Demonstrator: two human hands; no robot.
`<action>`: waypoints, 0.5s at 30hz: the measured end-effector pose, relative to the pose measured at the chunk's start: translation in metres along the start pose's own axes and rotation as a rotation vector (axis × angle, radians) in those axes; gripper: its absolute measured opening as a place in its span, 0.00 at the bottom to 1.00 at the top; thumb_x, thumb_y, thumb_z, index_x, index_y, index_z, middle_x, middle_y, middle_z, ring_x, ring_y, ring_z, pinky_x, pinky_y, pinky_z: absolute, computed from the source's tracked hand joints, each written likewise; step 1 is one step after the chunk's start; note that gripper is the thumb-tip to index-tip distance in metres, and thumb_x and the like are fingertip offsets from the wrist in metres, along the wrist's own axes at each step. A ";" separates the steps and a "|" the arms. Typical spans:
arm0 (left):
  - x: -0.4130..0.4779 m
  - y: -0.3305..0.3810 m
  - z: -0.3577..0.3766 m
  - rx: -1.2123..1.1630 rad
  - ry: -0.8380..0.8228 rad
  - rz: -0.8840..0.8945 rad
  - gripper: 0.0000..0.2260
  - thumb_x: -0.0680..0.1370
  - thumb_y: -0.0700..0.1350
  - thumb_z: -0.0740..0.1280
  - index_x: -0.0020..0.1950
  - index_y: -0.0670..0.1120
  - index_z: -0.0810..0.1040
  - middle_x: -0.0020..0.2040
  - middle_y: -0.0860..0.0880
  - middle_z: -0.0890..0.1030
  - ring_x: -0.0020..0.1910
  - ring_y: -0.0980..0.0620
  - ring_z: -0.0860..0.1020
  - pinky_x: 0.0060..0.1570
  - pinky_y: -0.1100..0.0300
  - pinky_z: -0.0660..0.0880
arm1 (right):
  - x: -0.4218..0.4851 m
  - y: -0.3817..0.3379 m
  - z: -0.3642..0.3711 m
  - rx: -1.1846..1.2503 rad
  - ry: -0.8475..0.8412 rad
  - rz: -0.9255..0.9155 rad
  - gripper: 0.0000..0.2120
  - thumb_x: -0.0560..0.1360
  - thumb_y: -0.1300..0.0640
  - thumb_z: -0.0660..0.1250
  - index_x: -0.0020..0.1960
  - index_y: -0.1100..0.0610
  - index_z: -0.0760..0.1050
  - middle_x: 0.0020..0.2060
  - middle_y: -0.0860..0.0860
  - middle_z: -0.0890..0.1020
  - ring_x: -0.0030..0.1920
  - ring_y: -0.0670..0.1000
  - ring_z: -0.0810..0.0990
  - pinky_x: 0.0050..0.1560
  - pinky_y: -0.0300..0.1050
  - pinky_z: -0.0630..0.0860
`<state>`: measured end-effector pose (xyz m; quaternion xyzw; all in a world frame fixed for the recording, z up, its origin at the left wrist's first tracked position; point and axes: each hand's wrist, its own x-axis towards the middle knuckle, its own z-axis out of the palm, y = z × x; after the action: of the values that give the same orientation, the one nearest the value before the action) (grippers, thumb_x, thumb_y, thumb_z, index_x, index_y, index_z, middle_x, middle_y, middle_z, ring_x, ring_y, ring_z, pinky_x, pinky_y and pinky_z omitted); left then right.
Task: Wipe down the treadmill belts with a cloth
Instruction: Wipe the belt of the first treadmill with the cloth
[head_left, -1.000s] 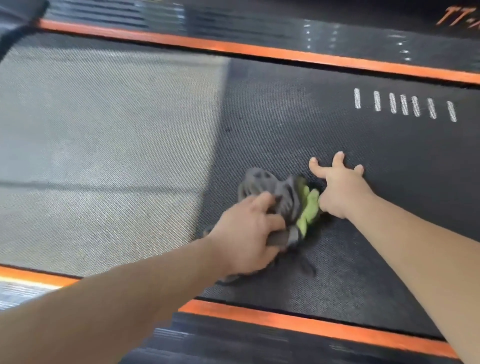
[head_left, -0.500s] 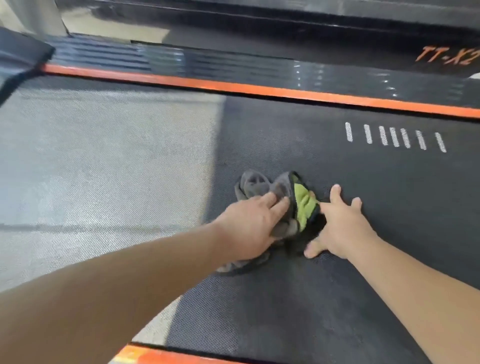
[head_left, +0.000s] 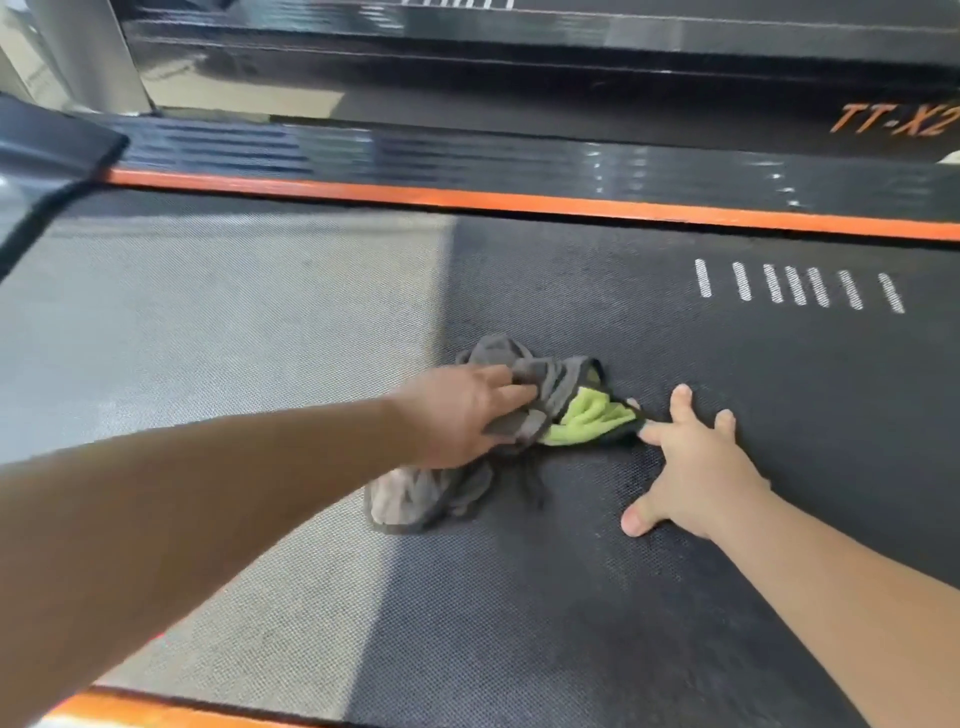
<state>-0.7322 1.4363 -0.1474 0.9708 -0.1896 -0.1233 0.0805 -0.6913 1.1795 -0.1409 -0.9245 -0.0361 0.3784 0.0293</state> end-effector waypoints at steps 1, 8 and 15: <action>0.002 -0.020 -0.005 0.098 -0.032 -0.083 0.25 0.85 0.55 0.58 0.81 0.51 0.63 0.72 0.49 0.70 0.69 0.45 0.72 0.61 0.51 0.74 | 0.000 0.000 0.000 -0.008 -0.002 -0.006 0.59 0.62 0.48 0.86 0.80 0.31 0.51 0.79 0.41 0.29 0.80 0.61 0.32 0.68 0.82 0.60; 0.026 0.022 0.013 -0.151 0.136 -0.563 0.17 0.80 0.57 0.60 0.61 0.46 0.75 0.59 0.44 0.75 0.57 0.39 0.76 0.60 0.45 0.76 | -0.002 0.000 -0.002 0.011 -0.006 -0.021 0.62 0.61 0.49 0.86 0.79 0.29 0.48 0.79 0.41 0.29 0.80 0.61 0.31 0.68 0.84 0.57; 0.014 -0.023 0.006 -0.006 0.114 -0.385 0.22 0.81 0.53 0.63 0.74 0.50 0.69 0.72 0.46 0.71 0.68 0.41 0.73 0.60 0.43 0.77 | -0.006 -0.001 -0.004 0.010 0.002 -0.040 0.62 0.62 0.49 0.86 0.80 0.29 0.47 0.80 0.42 0.30 0.80 0.62 0.32 0.68 0.84 0.57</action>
<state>-0.7132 1.4509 -0.1611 0.9943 0.0048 -0.0817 0.0689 -0.6933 1.1800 -0.1338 -0.9238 -0.0528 0.3768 0.0415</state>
